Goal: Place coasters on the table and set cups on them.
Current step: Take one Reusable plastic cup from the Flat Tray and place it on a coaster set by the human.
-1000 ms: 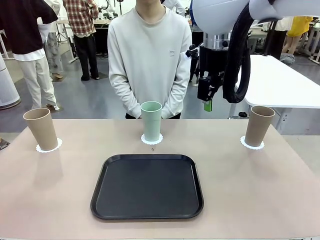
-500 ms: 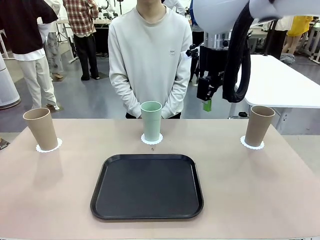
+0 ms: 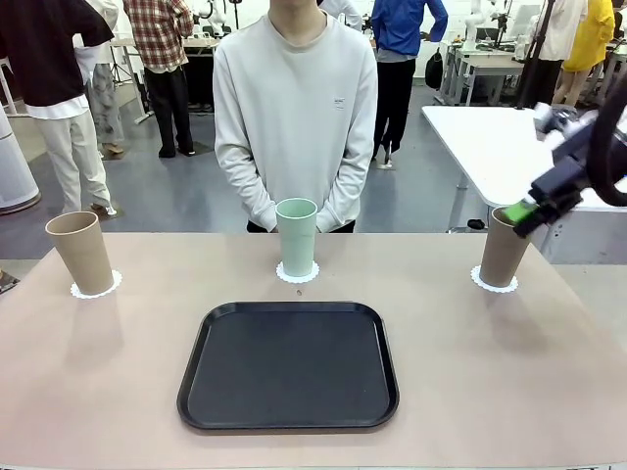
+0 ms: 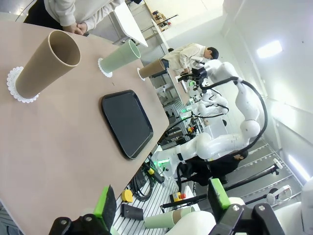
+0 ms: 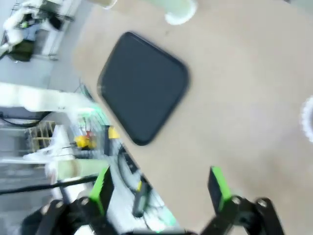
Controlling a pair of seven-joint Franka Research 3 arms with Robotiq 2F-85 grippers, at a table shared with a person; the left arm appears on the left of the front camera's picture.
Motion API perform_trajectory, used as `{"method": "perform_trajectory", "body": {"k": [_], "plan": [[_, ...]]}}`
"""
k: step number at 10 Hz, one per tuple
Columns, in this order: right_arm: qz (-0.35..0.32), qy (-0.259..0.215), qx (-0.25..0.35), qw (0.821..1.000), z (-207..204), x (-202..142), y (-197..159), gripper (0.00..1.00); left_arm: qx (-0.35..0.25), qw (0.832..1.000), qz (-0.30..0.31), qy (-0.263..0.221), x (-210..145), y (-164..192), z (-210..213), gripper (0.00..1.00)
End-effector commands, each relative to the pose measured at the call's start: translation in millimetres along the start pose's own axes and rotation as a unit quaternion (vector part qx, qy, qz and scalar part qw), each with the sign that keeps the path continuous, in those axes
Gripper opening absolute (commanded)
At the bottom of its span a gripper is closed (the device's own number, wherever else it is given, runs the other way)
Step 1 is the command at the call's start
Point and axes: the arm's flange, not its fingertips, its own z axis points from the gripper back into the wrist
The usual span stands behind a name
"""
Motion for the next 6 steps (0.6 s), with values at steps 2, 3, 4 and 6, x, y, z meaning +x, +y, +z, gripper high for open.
{"method": "perform_trajectory", "body": {"k": [2,3,4,6], "plan": [[-0.111,-0.144,0.335,0.924,-15.9,-34.4,-64.6,1.0,-0.004,1.0,-0.002,-0.001,-0.4,-2.8,0.4,1.0],[-0.153,-0.167,0.351,0.909,-19.9,-57.5,-68.9,1.0,-0.004,1.0,-0.002,-0.001,-0.4,-2.8,0.4,1.0],[-0.179,-0.169,0.357,0.901,-22.3,-74.8,-67.1,1.0,-0.004,1.0,-0.002,-0.001,-0.4,-2.8,0.4,1.0],[-0.257,-0.199,0.326,0.887,-19.0,-114.3,-53.8,1.0,-0.004,1.0,-0.002,-0.001,-0.4,-2.8,0.4,1.0]]}}
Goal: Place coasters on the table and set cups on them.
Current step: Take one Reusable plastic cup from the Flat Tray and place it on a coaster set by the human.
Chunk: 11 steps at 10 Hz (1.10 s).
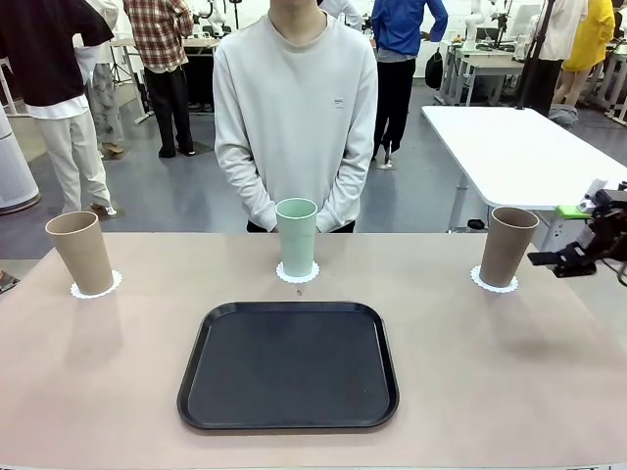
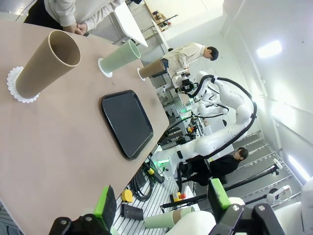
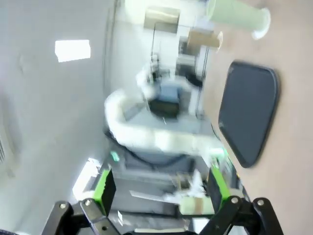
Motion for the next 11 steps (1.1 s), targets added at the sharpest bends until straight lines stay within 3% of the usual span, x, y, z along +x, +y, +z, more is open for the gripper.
{"method": "perform_trajectory", "body": {"k": [1,4,5,11], "plan": [[-0.046,-0.077,-0.026,0.996,-8.0,-32.1,22.6,1.0,-0.004,1.0,-0.002,-0.001,-0.4,-3.0,0.5,1.0],[-0.08,-0.104,-0.074,0.989,-3.8,-57.7,34.7,1.0,-0.004,1.0,-0.002,-0.001,-0.4,-3.0,0.5,1.0],[-0.055,-0.091,-0.04,0.994,12.7,-43.7,15.4,1.0,-0.004,1.0,-0.002,-0.001,-0.4,-3.0,0.5,1.0],[-0.055,-0.091,-0.04,0.994,12.7,-43.7,15.4,1.0,-0.004,1.0,-0.002,-0.001,-0.4,-3.0,0.5,1.0]]}}
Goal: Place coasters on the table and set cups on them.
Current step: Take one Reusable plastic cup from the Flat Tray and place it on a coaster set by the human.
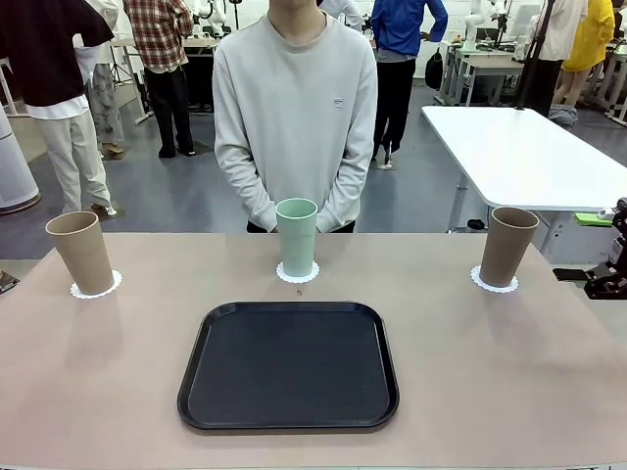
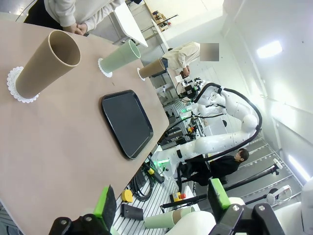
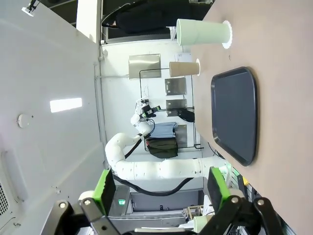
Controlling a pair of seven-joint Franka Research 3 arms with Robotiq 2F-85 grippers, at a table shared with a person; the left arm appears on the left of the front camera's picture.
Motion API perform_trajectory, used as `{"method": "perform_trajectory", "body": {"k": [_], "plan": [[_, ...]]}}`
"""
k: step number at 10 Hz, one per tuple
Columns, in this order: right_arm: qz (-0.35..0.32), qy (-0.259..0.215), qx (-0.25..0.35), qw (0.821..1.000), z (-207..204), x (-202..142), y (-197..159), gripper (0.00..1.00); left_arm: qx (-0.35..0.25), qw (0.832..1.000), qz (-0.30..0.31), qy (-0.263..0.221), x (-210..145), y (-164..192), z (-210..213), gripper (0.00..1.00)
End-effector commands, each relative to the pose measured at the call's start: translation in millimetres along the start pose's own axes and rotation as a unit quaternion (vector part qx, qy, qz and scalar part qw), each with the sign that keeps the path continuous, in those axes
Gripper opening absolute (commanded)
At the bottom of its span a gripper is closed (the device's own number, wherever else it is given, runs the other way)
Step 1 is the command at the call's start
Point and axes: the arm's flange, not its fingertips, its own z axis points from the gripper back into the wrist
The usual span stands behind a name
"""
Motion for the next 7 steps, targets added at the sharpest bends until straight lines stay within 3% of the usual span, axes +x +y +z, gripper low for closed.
{"method": "perform_trajectory", "body": {"k": [1,7], "plan": [[0.009,0.005,0.005,1.0,1.4,3.5,2.3,1.0,-0.004,1.0,-0.002,-0.001,-0.5,-2.9,0.6,1.0],[0.009,0.005,0.005,1.0,1.4,3.5,2.3,1.0,-0.004,1.0,-0.002,-0.001,-0.5,-2.9,0.6,1.0]]}}
